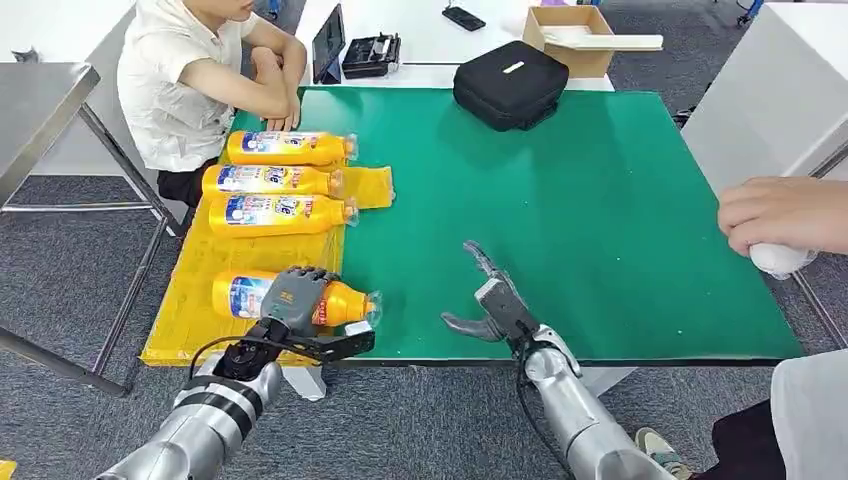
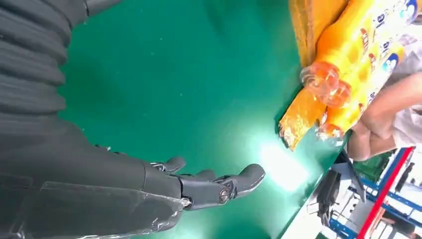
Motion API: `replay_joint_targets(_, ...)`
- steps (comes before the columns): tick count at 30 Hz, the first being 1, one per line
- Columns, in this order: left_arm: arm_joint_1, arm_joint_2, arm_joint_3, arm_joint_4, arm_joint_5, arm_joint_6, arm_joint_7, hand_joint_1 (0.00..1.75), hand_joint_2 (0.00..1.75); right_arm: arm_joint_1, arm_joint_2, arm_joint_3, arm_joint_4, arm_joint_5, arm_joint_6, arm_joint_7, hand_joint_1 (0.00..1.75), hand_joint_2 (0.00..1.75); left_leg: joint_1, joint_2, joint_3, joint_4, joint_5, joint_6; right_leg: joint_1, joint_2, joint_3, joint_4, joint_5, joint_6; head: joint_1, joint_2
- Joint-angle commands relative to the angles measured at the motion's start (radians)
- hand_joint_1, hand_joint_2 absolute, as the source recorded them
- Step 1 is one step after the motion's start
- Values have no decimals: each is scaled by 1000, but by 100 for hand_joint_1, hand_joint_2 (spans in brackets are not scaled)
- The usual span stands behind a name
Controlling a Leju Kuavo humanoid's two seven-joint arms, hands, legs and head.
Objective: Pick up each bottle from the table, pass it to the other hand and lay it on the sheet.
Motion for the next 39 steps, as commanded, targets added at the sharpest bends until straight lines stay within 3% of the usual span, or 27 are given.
replay_joint_targets(1,-16,33,-17,148,-2,-65,13,0,175,-50,11,25,57,-3,-1,8,0,175,2,6,4,-2,-1,-4,2,5,2,-2,1,-5,0,0)
replay_joint_targets(20,-37,-3,58,174,79,-212,-23,0,175,-94,22,7,164,-13,-18,-17,0,175,1,5,8,-2,0,-3,1,4,7,-2,1,-3,0,0)
replay_joint_targets(28,-35,-4,33,155,76,-184,-51,0,175,-94,24,3,178,-12,-20,-25,0,175,1,3,9,-2,0,-3,1,3,7,-2,0,-3,0,0)
replay_joint_targets(31,-1,-15,-27,84,68,-32,-119,0,175,-71,16,-4,157,-13,-31,-22,0,175,0,3,8,-2,0,-2,0,3,8,-2,0,-2,0,0)
replay_joint_targets(35,18,-33,-28,42,86,-19,-119,0,175,-58,12,-9,144,-14,-34,-22,0,175,0,-1,7,-1,0,-1,0,0,6,0,0,-1,0,0)
replay_joint_targets(36,52,-57,-17,-29,137,25,-170,0,175,-32,12,-28,113,-17,-43,-12,0,175,1,0,7,-1,0,-2,1,-1,6,-1,0,-3,0,0)
replay_joint_targets(39,146,-80,-65,-237,151,7,-148,0,175,18,9,-56,48,-9,-47,10,0,175,0,-2,6,-1,0,-1,0,-2,6,-1,-1,-1,0,0)
